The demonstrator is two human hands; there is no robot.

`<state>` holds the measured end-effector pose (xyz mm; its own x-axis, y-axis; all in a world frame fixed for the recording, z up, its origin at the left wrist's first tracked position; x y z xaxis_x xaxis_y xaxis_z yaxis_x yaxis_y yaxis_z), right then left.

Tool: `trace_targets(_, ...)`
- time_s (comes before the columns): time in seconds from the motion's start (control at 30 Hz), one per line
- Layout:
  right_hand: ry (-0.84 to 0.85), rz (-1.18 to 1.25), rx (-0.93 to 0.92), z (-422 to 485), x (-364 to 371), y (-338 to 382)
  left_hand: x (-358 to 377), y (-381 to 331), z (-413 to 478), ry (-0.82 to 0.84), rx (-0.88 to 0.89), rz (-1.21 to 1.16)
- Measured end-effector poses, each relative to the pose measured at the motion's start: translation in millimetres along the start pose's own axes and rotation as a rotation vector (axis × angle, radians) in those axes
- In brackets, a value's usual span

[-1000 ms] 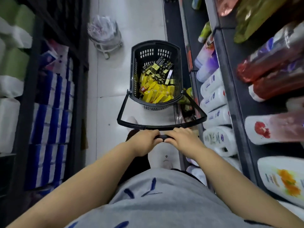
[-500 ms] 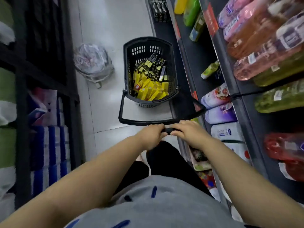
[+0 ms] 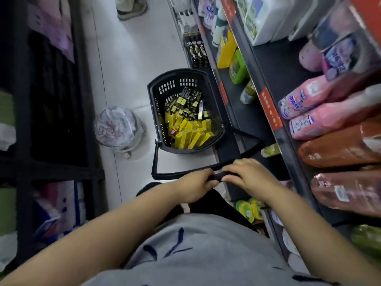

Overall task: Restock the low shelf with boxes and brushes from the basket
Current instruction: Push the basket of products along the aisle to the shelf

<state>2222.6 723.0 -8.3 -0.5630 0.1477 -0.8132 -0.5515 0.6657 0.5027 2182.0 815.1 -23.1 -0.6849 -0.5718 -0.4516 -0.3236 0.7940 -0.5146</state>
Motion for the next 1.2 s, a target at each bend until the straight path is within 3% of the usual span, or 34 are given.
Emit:
trace_targets(0.27,-0.296,0.067,0.014,81,-94,-6,-118,-19,33,0.16,0.031,-0.079)
trace_targets(0.4,-0.486,0.166,0.094,133,-142,-18,-185,-16,63,0.304,0.031,-0.323)
trace_targets(0.5,-0.617,0.229,0.21,181,-172,-29,-244,-5,95,0.321,0.044,-0.373)
trace_targets(0.63,-0.818,0.396,0.494,237,-185,-46,-314,10,134,0.34,-0.015,-0.506)
trace_targets(0.73,-0.963,0.597,0.646,258,-179,-47,-354,15,157,0.234,0.002,-0.296)
trace_targets(0.93,-1.03,0.745,0.805,275,-170,-49,-381,-2,170,0.075,0.125,-0.017)
trace_targets(1.2,-1.187,0.801,0.961,237,-149,-47,-333,-32,150,0.222,0.343,0.169)
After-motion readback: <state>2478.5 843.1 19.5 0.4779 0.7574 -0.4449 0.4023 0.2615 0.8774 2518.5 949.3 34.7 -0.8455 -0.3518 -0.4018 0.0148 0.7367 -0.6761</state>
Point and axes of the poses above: each hand's wrist, its own z-axis towards the middle knuckle, its own x-axis out of the palm, y = z × x, the point moved 10 cm from there along z, towards the middle knuckle, and after that the axes turned 11 degrees about -x, right-handed, at the moved point
